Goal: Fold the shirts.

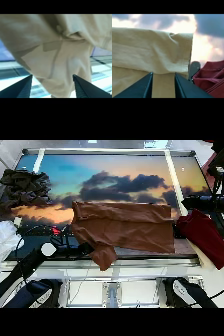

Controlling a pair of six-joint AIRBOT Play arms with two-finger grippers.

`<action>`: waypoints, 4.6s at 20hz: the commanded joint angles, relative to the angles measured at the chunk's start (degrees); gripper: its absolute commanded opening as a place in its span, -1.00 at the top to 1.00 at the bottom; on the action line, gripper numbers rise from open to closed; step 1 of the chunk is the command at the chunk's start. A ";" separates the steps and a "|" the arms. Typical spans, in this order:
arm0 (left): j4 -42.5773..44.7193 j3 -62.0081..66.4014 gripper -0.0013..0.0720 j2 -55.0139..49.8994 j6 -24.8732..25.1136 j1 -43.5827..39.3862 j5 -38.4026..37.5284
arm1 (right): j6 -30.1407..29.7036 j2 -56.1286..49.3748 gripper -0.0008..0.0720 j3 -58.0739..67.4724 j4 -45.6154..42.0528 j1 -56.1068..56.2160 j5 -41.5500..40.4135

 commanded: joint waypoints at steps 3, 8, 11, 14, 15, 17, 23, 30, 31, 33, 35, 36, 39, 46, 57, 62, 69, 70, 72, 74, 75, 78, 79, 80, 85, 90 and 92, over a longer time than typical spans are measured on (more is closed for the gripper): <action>0.46 -0.02 -0.63 -3.67 -2.03 -0.39 -1.16 | -0.15 0.04 0.03 0.04 0.11 0.00 0.17; -3.32 -0.02 -0.59 -9.16 -1.88 -1.44 2.25 | -0.13 0.04 0.03 0.04 0.11 0.00 0.17; -8.57 0.00 -0.39 -11.80 -1.33 -4.59 6.16 | -0.15 0.04 0.03 0.04 0.09 0.00 0.48; -11.91 0.35 0.94 -11.87 1.84 -4.66 6.58 | -0.13 0.04 0.10 0.04 -2.47 -0.02 2.89; -12.24 0.72 0.94 -11.87 2.16 -4.66 5.22 | -0.13 0.04 0.27 0.04 -4.26 -0.02 4.70; -12.39 2.14 0.94 -11.82 3.10 -4.66 2.75 | -0.07 0.04 0.60 -0.17 -6.21 -0.02 8.87; -12.35 8.04 0.94 -11.19 8.70 -4.66 0.70 | 7.98 0.07 -0.40 -18.29 -8.02 -4.48 16.90; -12.55 8.07 0.94 -11.19 11.50 -4.66 -1.62 | 8.94 0.07 -0.40 -34.25 -6.14 -19.47 18.05; -12.55 8.07 0.94 -11.19 11.93 -4.66 -1.64 | 8.96 0.07 -0.40 -34.84 -4.94 -20.48 16.55; -12.55 8.07 0.94 -11.19 12.11 -4.66 -1.64 | 9.35 0.04 -0.40 -36.00 -1.88 -20.74 11.65; -12.57 8.07 0.94 -11.19 12.11 -4.66 -1.66 | 9.35 0.02 -0.39 -37.03 2.97 -20.74 5.75; -12.57 8.07 0.94 -11.19 12.11 -4.66 -1.68 | 9.31 0.02 -0.39 -37.22 5.57 -20.74 3.45; -12.57 8.07 0.93 -11.19 12.09 -4.66 -1.70 | 9.29 0.02 -0.02 -37.20 9.46 -20.74 -0.50; -12.57 8.07 0.94 -11.19 12.11 -4.66 -1.97 | 9.29 0.02 0.05 -37.22 9.31 -20.74 1.64; -12.55 8.07 0.93 -11.19 12.50 -4.66 -2.64 | 9.97 1.38 0.03 -34.32 5.03 -20.81 11.87; -12.55 8.07 0.94 -11.19 12.52 -4.66 -2.51 | 10.36 1.38 0.01 -37.35 5.95 -20.81 7.23; -12.55 8.07 0.94 -11.19 12.52 -4.66 -2.69 | 10.34 0.90 0.02 -38.73 6.93 -20.81 0.66; -12.55 8.07 0.94 -11.19 12.52 -4.66 -2.71 | 10.38 0.83 0.02 -38.73 6.69 -20.81 0.20; -12.55 8.07 0.93 -11.19 12.52 -4.66 -2.71 | 10.38 0.83 0.16 -38.73 6.58 -20.81 -0.42; -12.52 8.07 0.94 -11.19 12.55 -4.66 -2.69 | 10.38 0.83 0.62 -38.73 6.56 -20.81 -0.98; -12.55 8.07 0.94 -11.19 12.85 -4.66 -2.64 | 10.36 0.83 0.81 -38.73 6.56 -20.81 -1.51; -12.57 8.09 0.94 -11.19 17.14 -4.66 -2.43 | 10.14 0.87 0.89 -38.66 6.58 -20.81 -2.58; -12.52 8.31 0.93 -11.19 17.77 -4.63 -2.75 | 9.38 0.98 0.89 -38.29 6.58 -20.81 -1.62; -12.39 9.25 0.94 -11.17 18.08 -4.59 -3.63 | 7.45 1.16 0.89 -37.33 6.58 -20.81 0.98; 5.22 24.57 0.94 -10.34 15.65 -4.59 -13.51 | 4.13 3.98 0.89 -26.88 6.25 -20.81 12.24; 34.14 44.02 0.95 -9.97 6.62 -4.61 -12.94 | 4.24 4.98 0.90 -17.07 6.78 -18.64 10.08; 39.76 48.35 0.95 -12.55 7.69 -4.61 -13.22 | 4.55 3.85 0.90 -15.17 6.80 -14.01 5.16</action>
